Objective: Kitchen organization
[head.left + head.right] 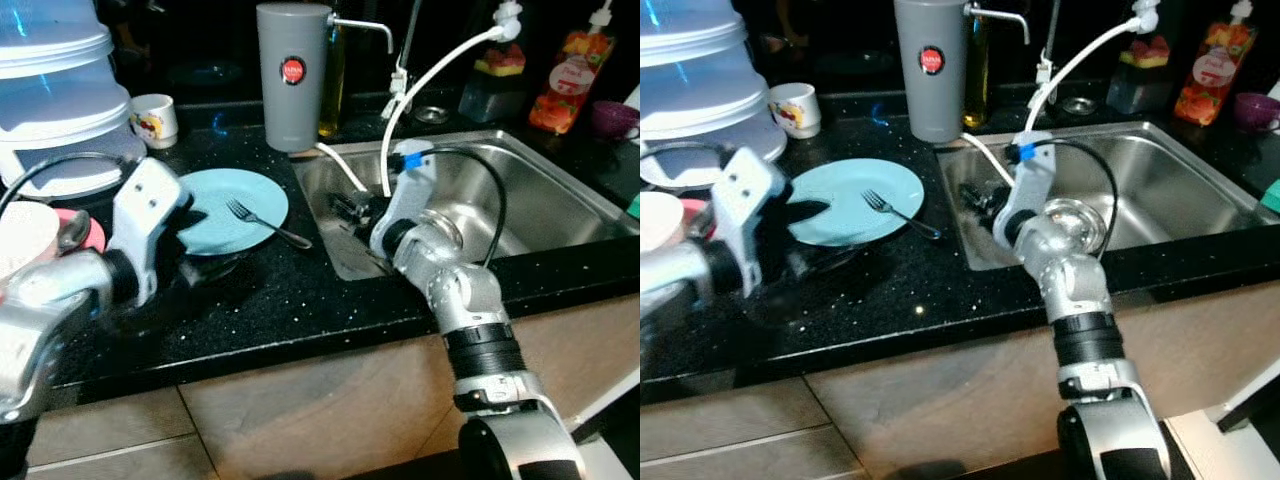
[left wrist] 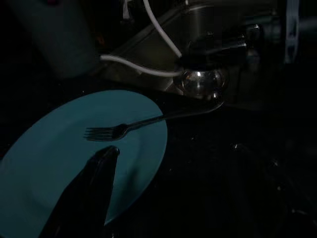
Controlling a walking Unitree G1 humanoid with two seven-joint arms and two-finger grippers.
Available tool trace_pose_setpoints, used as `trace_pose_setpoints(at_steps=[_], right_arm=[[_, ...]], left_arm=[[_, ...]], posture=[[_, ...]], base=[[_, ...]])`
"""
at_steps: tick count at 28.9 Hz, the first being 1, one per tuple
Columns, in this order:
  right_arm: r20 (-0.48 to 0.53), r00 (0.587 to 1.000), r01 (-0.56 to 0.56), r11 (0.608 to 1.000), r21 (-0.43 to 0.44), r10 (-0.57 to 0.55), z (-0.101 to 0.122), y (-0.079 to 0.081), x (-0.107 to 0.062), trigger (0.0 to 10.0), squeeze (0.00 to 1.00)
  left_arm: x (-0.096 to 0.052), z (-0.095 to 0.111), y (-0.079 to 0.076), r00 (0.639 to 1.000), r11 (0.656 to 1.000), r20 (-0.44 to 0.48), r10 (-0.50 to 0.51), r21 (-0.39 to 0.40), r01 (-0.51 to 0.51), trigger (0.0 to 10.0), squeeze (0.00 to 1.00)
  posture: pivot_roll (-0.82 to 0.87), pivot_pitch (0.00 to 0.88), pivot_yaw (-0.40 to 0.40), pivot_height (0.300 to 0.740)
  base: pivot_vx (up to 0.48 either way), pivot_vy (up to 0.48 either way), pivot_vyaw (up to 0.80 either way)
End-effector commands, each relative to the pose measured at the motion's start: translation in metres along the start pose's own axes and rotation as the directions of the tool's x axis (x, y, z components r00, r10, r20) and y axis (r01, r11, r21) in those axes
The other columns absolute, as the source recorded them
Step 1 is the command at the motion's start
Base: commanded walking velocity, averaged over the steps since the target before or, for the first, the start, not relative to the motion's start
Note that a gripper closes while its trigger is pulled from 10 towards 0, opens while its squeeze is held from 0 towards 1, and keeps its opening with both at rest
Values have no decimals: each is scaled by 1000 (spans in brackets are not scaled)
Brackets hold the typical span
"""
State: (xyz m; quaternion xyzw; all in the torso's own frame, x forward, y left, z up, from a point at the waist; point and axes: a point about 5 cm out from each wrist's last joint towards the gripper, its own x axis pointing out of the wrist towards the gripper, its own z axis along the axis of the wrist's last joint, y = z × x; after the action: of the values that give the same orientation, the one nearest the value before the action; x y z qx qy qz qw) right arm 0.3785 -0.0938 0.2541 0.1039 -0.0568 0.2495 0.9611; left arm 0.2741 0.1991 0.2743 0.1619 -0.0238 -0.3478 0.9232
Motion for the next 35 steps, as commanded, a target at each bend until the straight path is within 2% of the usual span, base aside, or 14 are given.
trace_pose_setpoints(at_steps=[1, 2, 3, 8, 10, 14, 17, 20, 23, 26, 27, 30, 31, 35], right_arm=[[-35, 999, -9, 1000, 0, 9, -5, 3, 0, 10000, 886], [-35, 999, -9, 1000, 0, 9, -5, 3, 0, 10000, 886], [-46, 999, -11, 1000, 4, 11, -6, 4, 0, 10000, 0], [-86, 996, -15, 1000, 9, 15, -12, 7, 0, 10000, 0], [-157, 987, -19, 1000, 2, 19, -22, 9, -2, 10000, 0], [-202, 979, -17, 1000, -1, 17, -30, 10, -4, 10000, 0], [-235, 972, -12, 999, 43, 22, -36, 11, -6, 10000, 0], [-246, 969, -6, 998, 70, 23, -38, 11, -7, 10000, 0], [-246, 969, 8, 994, 107, 18, -38, 11, -7, 10000, 0], [-239, 971, 27, 988, 154, 10, -37, 11, -6, 10000, 0], [-239, 971, 27, 988, 154, 10, -37, 11, -6, 10000, 0], [-218, 976, 27, 982, 187, 14, -32, 11, -5, 10000, 0], [-218, 976, 27, 982, 187, 14, -32, 11, -5, 10000, 0], [-175, 984, 6, 980, 200, 30, -24, 13, -4, 10000, 0]], left_arm=[[-8, 2, -1, 1000, 1000, -3, -13, -8, 13, 10000, 0], [-8, 2, -1, 1000, 1000, -3, -13, -8, 13, 10000, 0], [-10, 2, -2, 1000, 1000, 1, -15, -16, 15, 10000, 0], [-12, 1, -7, 999, 999, 6, -38, -30, 39, 10000, 0], [-12, -2, -16, 996, 995, 2, -85, -48, 85, 10000, 0], [-11, -2, -22, 992, 990, 0, -126, -64, 126, 10000, 0], [-16, -6, -31, 980, 977, -27, -197, -91, 194, 10000, 0], [-20, -9, -32, 977, 975, -53, -208, -94, 202, 10000, 0], [-22, -13, -26, 984, 986, -86, -154, -74, 148, 10000, 0], [-21, -16, -9, 995, 1000, -98, -4, -26, 2, 10000, 0], [-21, -16, -9, 995, 1000, -98, -4, -26, 2, 10000, 0], [-22, -17, 13, 979, 983, -84, 185, 10, -185, 10000, 0], [-22, -17, 13, 979, 983, -84, 185, 10, -185, 10000, 0], [-26, -15, 29, 945, 946, -29, 325, 10, -325, 10000, 0]], posture=[[-5, 64, -13, 740], [-5, 64, -13, 740], [-3, 64, -16, 740], [-2, 66, -17, 740], [-6, 69, -17, 740], [-6, 70, -17, 740], [-8, 73, -17, 740], [-6, 72, -18, 740], [-4, 71, -20, 740], [-3, 71, -22, 740], [-3, 71, -22, 740], [-3, 70, -22, 740], [-3, 70, -22, 740], [-5, 74, -20, 740]], base=[[0, 0, 0], [0, 0, 0], [0, 0, 0], [0, 0, 0], [0, 0, 0], [0, 0, 0], [0, 0, 0], [0, 0, 0], [0, 0, 0], [0, 0, 0], [0, 0, 0], [0, 0, 0], [0, 0, 0], [0, 0, 0]])
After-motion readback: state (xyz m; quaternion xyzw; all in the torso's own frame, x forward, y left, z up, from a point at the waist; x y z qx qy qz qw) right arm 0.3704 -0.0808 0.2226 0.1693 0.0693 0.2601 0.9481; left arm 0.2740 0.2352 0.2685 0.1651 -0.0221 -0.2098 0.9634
